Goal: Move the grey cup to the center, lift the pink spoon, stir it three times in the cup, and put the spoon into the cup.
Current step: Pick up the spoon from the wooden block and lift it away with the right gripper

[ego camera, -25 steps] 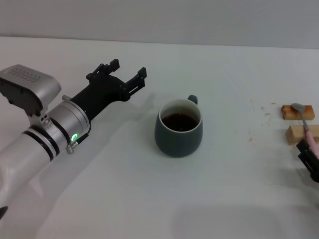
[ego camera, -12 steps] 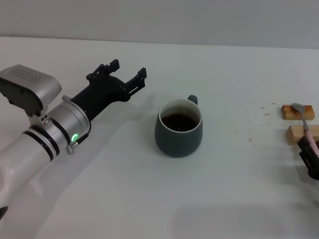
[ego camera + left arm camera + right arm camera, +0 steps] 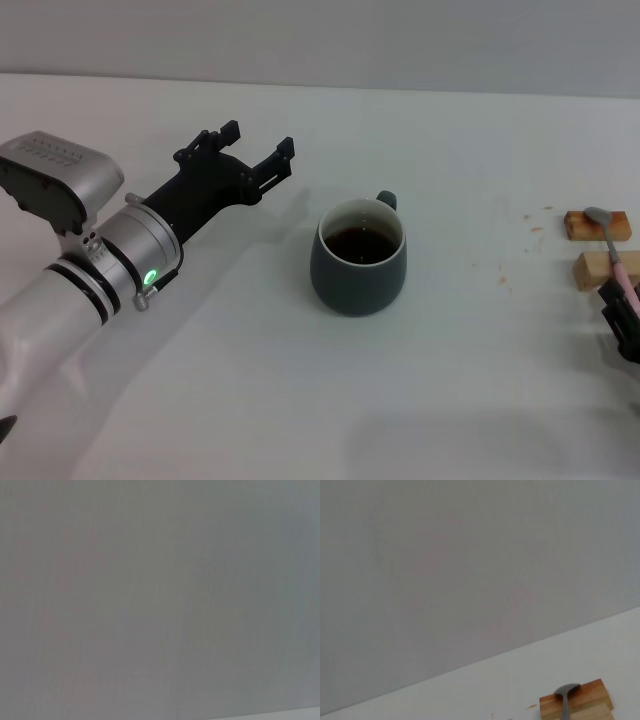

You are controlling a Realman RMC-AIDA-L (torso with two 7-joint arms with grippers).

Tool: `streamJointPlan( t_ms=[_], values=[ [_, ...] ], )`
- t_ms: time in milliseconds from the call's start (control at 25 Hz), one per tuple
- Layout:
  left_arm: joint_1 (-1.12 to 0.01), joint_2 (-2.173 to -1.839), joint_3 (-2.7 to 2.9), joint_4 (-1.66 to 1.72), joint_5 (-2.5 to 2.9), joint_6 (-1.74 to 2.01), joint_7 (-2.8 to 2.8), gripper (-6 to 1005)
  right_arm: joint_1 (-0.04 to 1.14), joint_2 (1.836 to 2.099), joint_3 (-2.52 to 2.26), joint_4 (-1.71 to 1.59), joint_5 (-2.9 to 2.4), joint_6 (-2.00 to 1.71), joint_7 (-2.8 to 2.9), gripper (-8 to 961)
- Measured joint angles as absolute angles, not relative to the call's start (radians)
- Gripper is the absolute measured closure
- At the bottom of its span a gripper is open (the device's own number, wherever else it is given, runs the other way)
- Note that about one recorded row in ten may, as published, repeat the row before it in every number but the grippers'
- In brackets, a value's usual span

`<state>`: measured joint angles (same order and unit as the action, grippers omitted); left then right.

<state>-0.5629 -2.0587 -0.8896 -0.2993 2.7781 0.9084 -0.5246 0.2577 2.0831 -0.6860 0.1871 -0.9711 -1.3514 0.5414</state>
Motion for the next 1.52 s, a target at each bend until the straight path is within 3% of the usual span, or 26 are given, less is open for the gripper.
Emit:
streamJointPlan(
  t_ms=[720, 1080, 1520],
  values=[
    [-0.563, -2.059, -0.89, -0.301, 2.778, 0.899, -0.525, 170, 0.261, 2.083, -0.683, 0.178, -0.971, -1.342, 0.541, 535],
    [-0.563, -2.058, -0.89, -0.302, 2.778, 0.899, -0.525, 169, 0.261, 2.083, -0.683, 0.178, -0.971, -1.342, 0.541, 671],
    [-0.558, -2.058, -0.89, -0.305, 2.778, 0.899, -0.527, 170, 0.261, 2.083, -0.683, 0.178, -0.965, -1.341, 0.541, 663]
  ],
)
